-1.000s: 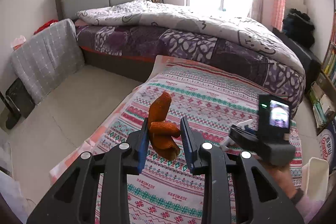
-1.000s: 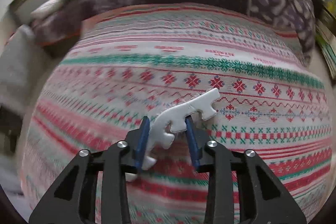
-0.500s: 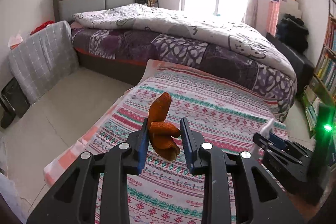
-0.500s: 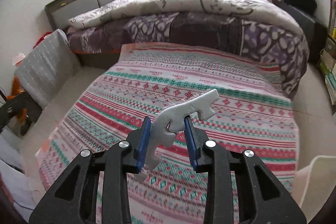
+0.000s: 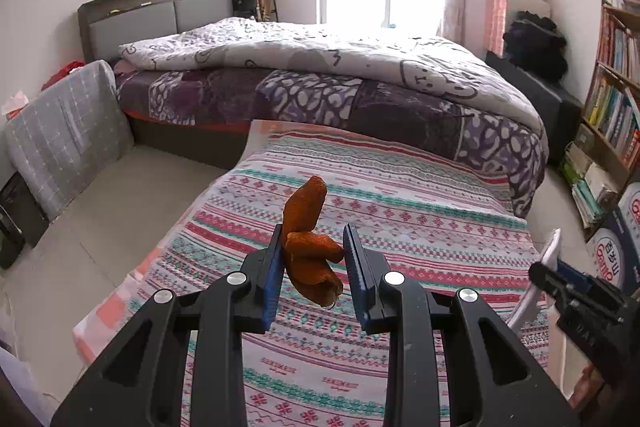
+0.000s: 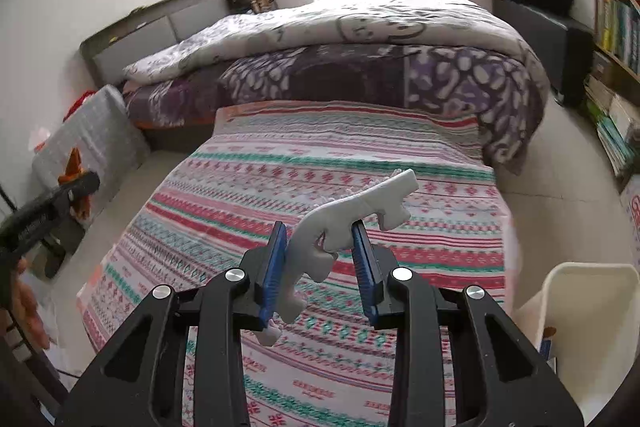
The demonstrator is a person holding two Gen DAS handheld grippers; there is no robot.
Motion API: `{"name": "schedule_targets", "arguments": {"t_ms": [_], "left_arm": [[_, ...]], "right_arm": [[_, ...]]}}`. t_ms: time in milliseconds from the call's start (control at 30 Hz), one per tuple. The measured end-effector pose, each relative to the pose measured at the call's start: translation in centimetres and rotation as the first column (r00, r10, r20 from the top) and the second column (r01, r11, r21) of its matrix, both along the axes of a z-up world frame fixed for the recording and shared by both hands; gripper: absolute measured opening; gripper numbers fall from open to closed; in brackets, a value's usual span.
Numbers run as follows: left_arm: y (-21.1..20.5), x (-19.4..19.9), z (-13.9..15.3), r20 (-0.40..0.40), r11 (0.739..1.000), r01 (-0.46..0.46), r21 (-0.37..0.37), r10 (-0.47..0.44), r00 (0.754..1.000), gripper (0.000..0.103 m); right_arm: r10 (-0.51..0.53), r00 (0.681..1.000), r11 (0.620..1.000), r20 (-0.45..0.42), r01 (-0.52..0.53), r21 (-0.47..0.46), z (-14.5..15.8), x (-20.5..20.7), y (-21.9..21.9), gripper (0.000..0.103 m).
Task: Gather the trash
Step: 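Drop the foam strip into the bin with the right gripper while the left drops the peel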
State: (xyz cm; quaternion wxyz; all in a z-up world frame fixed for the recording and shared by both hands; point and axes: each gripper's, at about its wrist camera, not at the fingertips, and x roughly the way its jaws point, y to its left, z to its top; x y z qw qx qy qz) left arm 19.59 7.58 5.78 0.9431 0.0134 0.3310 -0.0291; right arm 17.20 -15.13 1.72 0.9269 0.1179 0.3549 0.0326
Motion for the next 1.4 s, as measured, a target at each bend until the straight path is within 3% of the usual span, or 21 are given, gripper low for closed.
{"name": "schedule_targets", "arguments": {"t_ms": [500,767,933,1133,1300,1400], "left_arm": [[-7.5,-0.4,0.3,0.008,0.993,0.116,-0.014,-0.116,0.993,0.030],[-12.5,-1.2,0.3,0.005,0.980,0.200,-0.015,-0.200,0.980,0.030],[-15.9,-1.8,-0.2,-0.002,0.966,0.257,-0.006,-0.257,0.966,0.030],[-20.2,-3.2,-0.5,-0.005,0.937,0.350,-0.017,-0.350,0.937,0.030],[-23.9,-4.6,-0.6,-0.013,0.902,0.430,-0.034,-0.430,0.903,0.030],[-26.1,-5.5,-0.7,-0.020,0.875,0.482,-0.045,-0.483,0.875,0.031]], "right_arm": [[-0.173,0.985,0.985,-0.008,0.173,0.012,1.0,-2.6,-8.1,0.034],[-0.293,0.955,0.955,-0.052,0.294,0.031,1.0,-4.3,-13.0,0.036],[-0.390,0.913,0.915,-0.118,0.399,0.056,0.3,-5.3,-16.9,0.036],[-0.513,0.828,0.840,-0.228,0.539,0.067,-1.2,-7.1,-21.7,0.039],[-0.575,0.784,0.797,-0.235,0.602,0.057,-1.2,-9.0,-24.1,0.046],[-0.615,0.761,0.773,-0.207,0.633,0.033,-0.6,-10.1,-25.0,0.059]]}}
